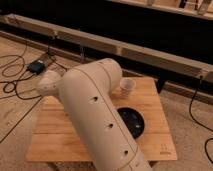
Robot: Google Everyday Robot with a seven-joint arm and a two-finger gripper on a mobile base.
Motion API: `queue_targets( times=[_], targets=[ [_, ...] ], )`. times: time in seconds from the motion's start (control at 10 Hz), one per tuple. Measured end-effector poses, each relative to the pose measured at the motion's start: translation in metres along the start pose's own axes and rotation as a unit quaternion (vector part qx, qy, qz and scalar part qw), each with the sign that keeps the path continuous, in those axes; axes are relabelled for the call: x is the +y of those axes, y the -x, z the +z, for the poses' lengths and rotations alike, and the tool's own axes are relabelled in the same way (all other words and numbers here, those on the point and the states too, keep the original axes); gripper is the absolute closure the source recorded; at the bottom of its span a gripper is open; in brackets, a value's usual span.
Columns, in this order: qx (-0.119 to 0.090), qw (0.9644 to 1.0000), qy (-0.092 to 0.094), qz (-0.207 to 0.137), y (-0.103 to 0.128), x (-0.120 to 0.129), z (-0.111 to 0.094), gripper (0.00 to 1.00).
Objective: Wipe the white sponge on the table
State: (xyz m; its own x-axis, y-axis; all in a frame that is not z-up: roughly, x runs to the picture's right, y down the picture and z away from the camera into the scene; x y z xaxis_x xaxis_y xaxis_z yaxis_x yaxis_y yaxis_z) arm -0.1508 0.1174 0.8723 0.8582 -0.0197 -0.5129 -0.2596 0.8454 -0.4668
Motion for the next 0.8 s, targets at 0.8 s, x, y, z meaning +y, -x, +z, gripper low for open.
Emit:
queue_targets(
  times=[0.8],
  targets=[
    [-0.003,1.0000,-0.001,-0.001,0.0019,-0.0011,-0.0005,0.25]
  ],
)
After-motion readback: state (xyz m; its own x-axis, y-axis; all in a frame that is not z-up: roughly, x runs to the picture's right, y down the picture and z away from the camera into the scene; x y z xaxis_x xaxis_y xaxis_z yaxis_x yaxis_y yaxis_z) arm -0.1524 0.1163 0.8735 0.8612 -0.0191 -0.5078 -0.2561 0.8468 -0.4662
